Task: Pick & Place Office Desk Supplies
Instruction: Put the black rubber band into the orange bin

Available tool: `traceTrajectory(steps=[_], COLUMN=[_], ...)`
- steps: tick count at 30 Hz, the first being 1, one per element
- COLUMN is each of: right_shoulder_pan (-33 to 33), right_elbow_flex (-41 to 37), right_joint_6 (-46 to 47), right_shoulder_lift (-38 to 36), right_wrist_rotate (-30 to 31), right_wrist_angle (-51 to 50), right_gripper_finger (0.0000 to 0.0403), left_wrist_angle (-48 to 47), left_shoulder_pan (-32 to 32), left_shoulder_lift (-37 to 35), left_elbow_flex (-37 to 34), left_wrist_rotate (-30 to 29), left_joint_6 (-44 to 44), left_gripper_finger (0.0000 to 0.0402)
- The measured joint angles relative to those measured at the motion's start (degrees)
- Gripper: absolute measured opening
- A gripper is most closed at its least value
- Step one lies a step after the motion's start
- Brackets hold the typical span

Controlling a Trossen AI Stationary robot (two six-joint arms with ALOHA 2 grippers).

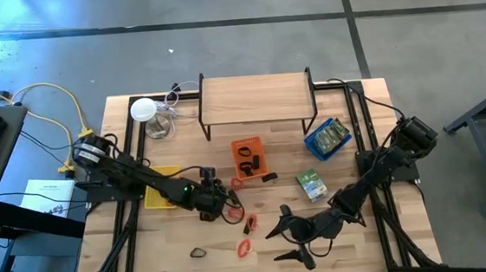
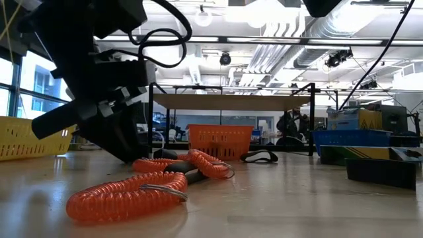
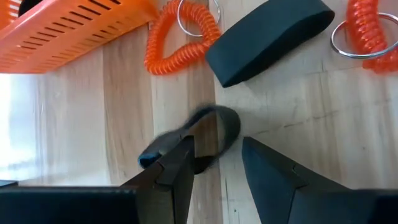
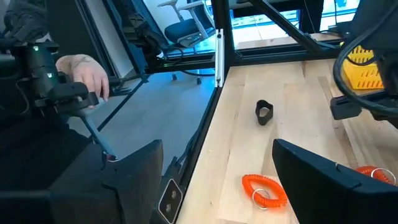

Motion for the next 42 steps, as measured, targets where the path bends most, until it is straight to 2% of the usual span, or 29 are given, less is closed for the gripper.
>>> traceTrajectory(steps=[8, 11, 17, 20, 23, 26, 29, 31, 34, 39, 42], right_shoulder_pan=[0.0, 0.0, 0.0, 0.0, 0.0, 0.0, 0.0, 0.0, 0.0, 0.0, 0.0], right_elbow_flex=[0.0, 0.0, 0.0, 0.0, 0.0, 0.0, 0.0, 0.0, 0.0, 0.0, 0.0], right_joint_6=[0.2, 0.2, 0.2, 0.2, 0.2, 0.2, 0.2, -0.1, 0.0, 0.1, 0.2], right_shoulder_lift=[0.0, 0.0, 0.0, 0.0, 0.0, 0.0, 0.0, 0.0, 0.0, 0.0, 0.0], right_wrist_rotate=[1.0, 1.0, 1.3, 2.5, 2.7, 2.7, 2.7, 2.7, 2.7, 2.7, 2.7], right_wrist_angle=[-0.1, -0.1, -0.9, -1.5, -1.6, -1.5, -0.7, -0.2, 0.0, 0.0, -0.1], right_gripper_finger=[0.0290, 0.0290, 0.0290, 0.0290, 0.0290, 0.0290, 0.0290, 0.0290, 0.0290, 0.0290, 0.0290], left_wrist_angle=[0.7, 0.8, 0.4, 0.3, 0.4, 1.0, 7.9, 14.4, 24.0, 27.6, 28.4], left_shoulder_pan=[0.2, -0.5, -0.5, -0.8, -1.4, -2.0, -0.8, 1.0, 4.9, 12.8, 17.1], left_shoulder_lift=[0.7, 0.8, 0.9, 0.6, -1.1, -3.2, -4.9, -5.4, -5.4, -5.4, -5.2], left_elbow_flex=[0.1, 0.0, 0.1, 0.9, 1.8, 1.8, 1.8, 1.9, 1.9, 1.9, 1.9], left_wrist_rotate=[-0.8, -1.6, -1.6, -1.9, -5.6, -11.7, -15.5, -12.7, -4.3, 2.0, 8.0], left_joint_6=[-0.3, -0.4, -0.8, -0.8, -0.8, 0.8, 8.6, 14.2, 18.4, 14.5, 10.3], left_gripper_finger=[0.0119, 0.0092, 0.0011, 0.0005, 0.0003, 0.0002, 0.0002, 0.0002, 0.0002, 0.0005, 0.0010])
